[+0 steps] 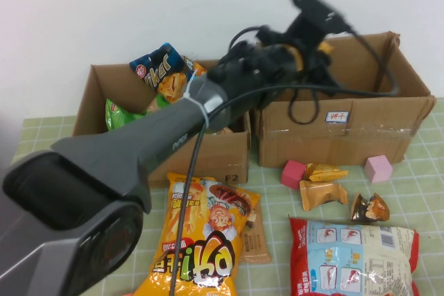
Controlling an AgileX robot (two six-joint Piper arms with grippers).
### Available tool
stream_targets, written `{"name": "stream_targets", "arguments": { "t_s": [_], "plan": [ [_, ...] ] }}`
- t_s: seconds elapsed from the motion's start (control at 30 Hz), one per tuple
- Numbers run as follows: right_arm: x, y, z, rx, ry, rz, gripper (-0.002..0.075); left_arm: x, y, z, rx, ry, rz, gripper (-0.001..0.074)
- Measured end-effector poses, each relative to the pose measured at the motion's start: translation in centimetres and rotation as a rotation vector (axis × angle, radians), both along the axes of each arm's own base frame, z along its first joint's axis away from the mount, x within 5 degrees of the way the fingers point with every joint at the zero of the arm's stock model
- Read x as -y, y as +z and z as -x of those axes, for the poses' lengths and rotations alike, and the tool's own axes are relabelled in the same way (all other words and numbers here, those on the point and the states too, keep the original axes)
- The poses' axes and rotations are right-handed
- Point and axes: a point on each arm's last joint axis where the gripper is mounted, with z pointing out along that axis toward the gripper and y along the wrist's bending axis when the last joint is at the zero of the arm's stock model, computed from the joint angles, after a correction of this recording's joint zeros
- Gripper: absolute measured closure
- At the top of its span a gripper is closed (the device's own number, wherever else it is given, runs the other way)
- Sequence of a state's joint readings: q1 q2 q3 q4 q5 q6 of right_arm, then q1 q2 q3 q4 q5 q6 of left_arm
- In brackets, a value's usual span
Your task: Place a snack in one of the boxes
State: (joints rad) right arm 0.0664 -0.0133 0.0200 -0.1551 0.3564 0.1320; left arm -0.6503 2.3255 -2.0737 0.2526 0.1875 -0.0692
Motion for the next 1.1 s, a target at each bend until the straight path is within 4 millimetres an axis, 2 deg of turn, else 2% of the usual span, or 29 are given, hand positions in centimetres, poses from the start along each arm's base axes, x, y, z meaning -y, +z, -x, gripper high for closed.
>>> {"name": "stream_targets", "arguments": {
  "t_s": [0.07, 0.1, 0.13, 0.2, 0.3, 0.37, 0.43, 0.5, 0.53, 0.63, 0.67, 0.7, 0.77, 0.83, 0.97, 1.1],
  "plan": [
    [0.0, 0.0, 0.0, 0.000, 0.000, 0.000, 0.0728, -0.8, -1.4, -1.2, -0.004, 0.021, 0.013, 0.0515],
    [0.0, 0.0, 0.0, 0.000, 0.000, 0.000, 0.0728, -1.2, -2.2, -1.7, -0.016, 0.032, 0.015, 0.0492],
    [0.0, 0.0, 0.0, 0.000, 0.000, 0.000, 0.0728, -1.5, -2.6, -1.9, -0.026, 0.042, 0.018, 0.0461],
    [0.0, 0.0, 0.0, 0.000, 0.000, 0.000, 0.0728, -1.9, -3.3, -2.3, -0.051, 0.058, 0.020, 0.0341],
    [0.0, 0.0, 0.0, 0.000, 0.000, 0.000, 0.0728, -2.4, -3.5, -2.3, -0.101, 0.082, -0.004, 0.0168],
    [0.0, 0.0, 0.0, 0.000, 0.000, 0.000, 0.0728, -2.8, -3.1, -1.9, -0.146, 0.098, -0.052, 0.0123],
    [0.0, 0.0, 0.0, 0.000, 0.000, 0.000, 0.0728, -3.5, -2.4, -1.3, -0.202, 0.113, -0.132, 0.0118],
    [0.0, 0.0, 0.0, 0.000, 0.000, 0.000, 0.0728, -4.4, -0.9, -0.4, -0.249, 0.125, -0.204, 0.0155],
    [0.0, 0.0, 0.0, 0.000, 0.000, 0.000, 0.0728, -4.7, 0.0, 0.0, -0.260, 0.129, -0.223, 0.0203],
    [0.0, 0.0, 0.0, 0.000, 0.000, 0.000, 0.0728, -6.0, 4.4, 1.6, -0.238, 0.109, -0.271, 0.0439],
    [0.0, 0.0, 0.0, 0.000, 0.000, 0.000, 0.0728, -6.4, 6.0, 2.3, -0.218, 0.091, -0.283, 0.0539],
    [0.0, 0.0, 0.0, 0.000, 0.000, 0.000, 0.0728, -6.8, 7.7, 3.0, -0.197, 0.073, -0.288, 0.0604],
    [0.0, 0.0, 0.0, 0.000, 0.000, 0.000, 0.0728, -7.5, 10.6, 4.5, -0.177, 0.050, -0.277, 0.0673],
    [0.0, 0.0, 0.0, 0.000, 0.000, 0.000, 0.0728, -8.3, 13.1, 6.3, -0.189, 0.029, -0.258, 0.0709],
    [0.0, 0.0, 0.0, 0.000, 0.000, 0.000, 0.0728, -9.8, 17.6, 11.0, -0.187, -0.115, -0.231, 0.0730],
    [0.0, 0.0, 0.0, 0.000, 0.000, 0.000, 0.0728, -11.5, 19.2, 15.8, -0.186, -0.222, -0.174, 0.0734]
  ]
}}
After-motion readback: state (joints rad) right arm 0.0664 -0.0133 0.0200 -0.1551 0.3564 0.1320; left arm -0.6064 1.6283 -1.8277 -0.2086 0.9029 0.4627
